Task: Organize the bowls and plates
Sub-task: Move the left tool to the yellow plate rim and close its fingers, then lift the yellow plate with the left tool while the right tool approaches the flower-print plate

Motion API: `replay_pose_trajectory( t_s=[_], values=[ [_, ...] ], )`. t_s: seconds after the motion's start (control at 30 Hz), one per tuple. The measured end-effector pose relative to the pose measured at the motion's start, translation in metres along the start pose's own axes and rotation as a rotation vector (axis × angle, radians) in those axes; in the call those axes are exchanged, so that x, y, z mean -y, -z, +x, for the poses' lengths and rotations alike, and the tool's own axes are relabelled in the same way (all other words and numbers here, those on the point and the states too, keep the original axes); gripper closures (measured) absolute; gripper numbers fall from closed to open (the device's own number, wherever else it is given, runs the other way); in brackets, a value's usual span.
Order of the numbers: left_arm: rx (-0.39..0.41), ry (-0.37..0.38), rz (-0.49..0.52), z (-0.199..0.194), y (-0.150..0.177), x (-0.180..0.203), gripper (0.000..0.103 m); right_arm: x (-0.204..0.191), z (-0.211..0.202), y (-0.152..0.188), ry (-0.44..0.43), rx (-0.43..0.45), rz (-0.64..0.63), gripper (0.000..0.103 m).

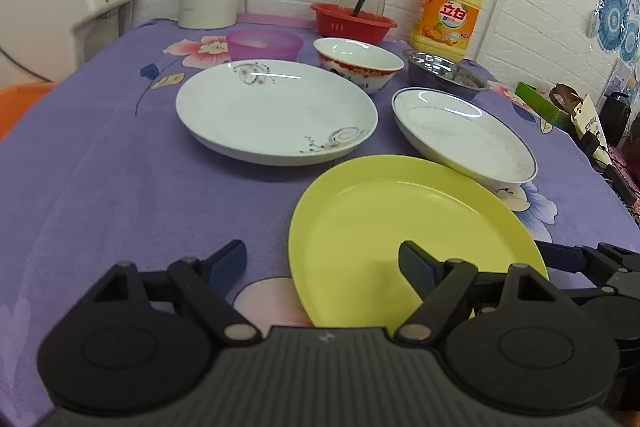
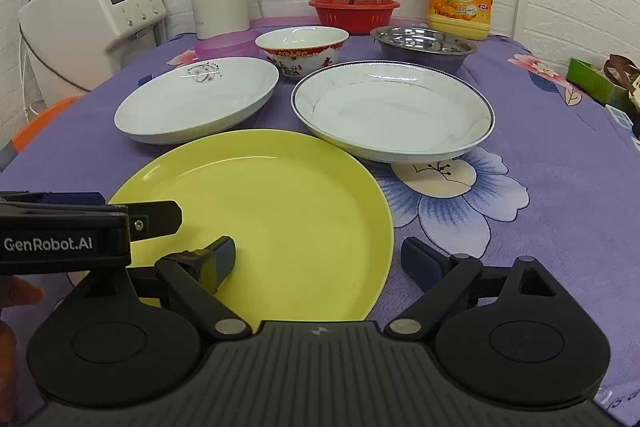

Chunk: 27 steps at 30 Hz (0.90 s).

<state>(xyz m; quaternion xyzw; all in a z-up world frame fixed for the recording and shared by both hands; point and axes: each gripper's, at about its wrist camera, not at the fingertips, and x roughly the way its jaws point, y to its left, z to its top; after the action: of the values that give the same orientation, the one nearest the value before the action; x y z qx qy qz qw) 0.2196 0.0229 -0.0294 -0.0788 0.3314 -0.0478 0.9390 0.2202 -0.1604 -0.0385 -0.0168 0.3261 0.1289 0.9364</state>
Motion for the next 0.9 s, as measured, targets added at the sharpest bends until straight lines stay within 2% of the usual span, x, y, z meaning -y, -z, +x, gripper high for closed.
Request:
replay_pose_trajectory(
  t_s=[0.17, 0.2, 0.23, 0.33, 0.57, 0.9],
  values=[
    [0.0, 0.026, -0.015, 0.004, 0.0, 0.0, 0.031, -0.001, -0.001, 0.001, 0.004, 0.004, 0.001, 0.0],
    [0.005, 0.024, -0.01, 0.005, 0.0, 0.002, 0.035, -0.002, 0.0, 0.001, 0.003, 0.007, -0.003, 0.0],
    [0.009, 0.032, -0.007, 0.005, 0.001, 0.002, 0.045, -0.003, 0.0, 0.001, 0.001, 0.01, -0.006, 0.0],
    [0.02, 0.037, 0.019, 0.005, 0.003, 0.006, 0.059, -0.007, -0.002, 0.005, -0.01, 0.026, -0.018, 0.0],
    [0.013, 0.005, 0.026, -0.005, 0.007, 0.005, 0.062, -0.022, -0.009, 0.009, 0.002, 0.024, 0.003, 0.0],
    [0.043, -0.111, -0.017, -0.044, 0.012, -0.041, 0.063, -0.074, -0.018, 0.005, -0.105, 0.051, -0.071, 0.0]
  ],
)
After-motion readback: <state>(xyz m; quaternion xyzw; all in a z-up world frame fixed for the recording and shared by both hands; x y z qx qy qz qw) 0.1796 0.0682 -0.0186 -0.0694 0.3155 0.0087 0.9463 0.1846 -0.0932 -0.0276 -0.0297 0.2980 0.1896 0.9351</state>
